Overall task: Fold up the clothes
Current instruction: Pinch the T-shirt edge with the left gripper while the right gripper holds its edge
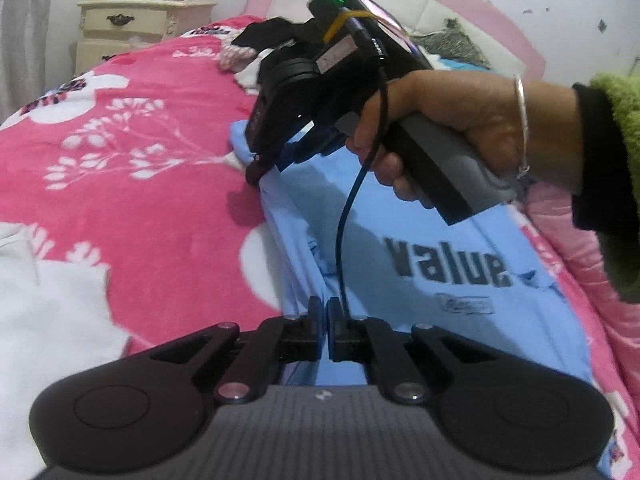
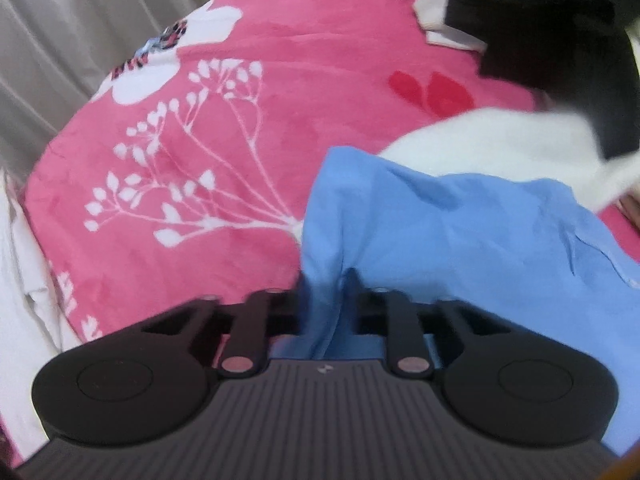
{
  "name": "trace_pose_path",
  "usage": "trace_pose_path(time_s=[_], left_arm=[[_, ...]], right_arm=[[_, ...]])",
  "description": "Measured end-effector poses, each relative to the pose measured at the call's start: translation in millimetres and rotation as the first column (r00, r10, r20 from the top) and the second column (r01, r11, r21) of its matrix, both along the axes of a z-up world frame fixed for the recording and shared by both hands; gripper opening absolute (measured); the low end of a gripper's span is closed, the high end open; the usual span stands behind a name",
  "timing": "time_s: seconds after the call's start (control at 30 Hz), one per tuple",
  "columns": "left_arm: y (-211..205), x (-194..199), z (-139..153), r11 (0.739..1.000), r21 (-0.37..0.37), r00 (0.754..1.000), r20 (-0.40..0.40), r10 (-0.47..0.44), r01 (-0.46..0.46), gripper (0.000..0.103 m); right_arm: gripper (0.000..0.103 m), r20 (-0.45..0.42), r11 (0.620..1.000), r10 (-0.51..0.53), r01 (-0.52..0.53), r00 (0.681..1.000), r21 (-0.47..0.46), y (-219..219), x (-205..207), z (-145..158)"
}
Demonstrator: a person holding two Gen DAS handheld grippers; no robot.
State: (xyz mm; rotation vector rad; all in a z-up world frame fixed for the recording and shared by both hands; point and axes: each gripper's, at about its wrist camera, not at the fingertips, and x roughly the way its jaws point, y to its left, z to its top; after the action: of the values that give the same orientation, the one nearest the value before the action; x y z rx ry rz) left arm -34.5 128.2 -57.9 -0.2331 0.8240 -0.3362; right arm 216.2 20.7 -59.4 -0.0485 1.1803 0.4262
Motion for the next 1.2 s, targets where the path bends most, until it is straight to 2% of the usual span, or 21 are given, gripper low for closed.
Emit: trace_pose_path(time_s=[0.4,0.6,0.8,1.2], left_arm=[[-46,-1,21,0.989,-0.084,0.992,0.044,-0.122,0.125,0.003],[-89,7,22,0.966,-0.114,0.972,0.057,-0.226,0.232,0.003],[-144,17,14,0.936,-0.122,0.944,0.048,-0.327,0.33,0.003],[-248,33,-2,0.872,-0.141,0.882,0.028,-0.47,0.469,0.003]], right_arm=[[0.006,0.022,0.965,-0.108,0.099,0.994,0.243,-104,-19,42],[0.006,0.055,0.967,-0.135,0.119,0.989,0.227,-159,-37,58],[0.006,0.074,0.962,-0.205,0.187,0.976,0.2,-218,-52,64],[0.006,0.093,0.931,-0.334,0.313,0.938,0.186,-325,-73,48]])
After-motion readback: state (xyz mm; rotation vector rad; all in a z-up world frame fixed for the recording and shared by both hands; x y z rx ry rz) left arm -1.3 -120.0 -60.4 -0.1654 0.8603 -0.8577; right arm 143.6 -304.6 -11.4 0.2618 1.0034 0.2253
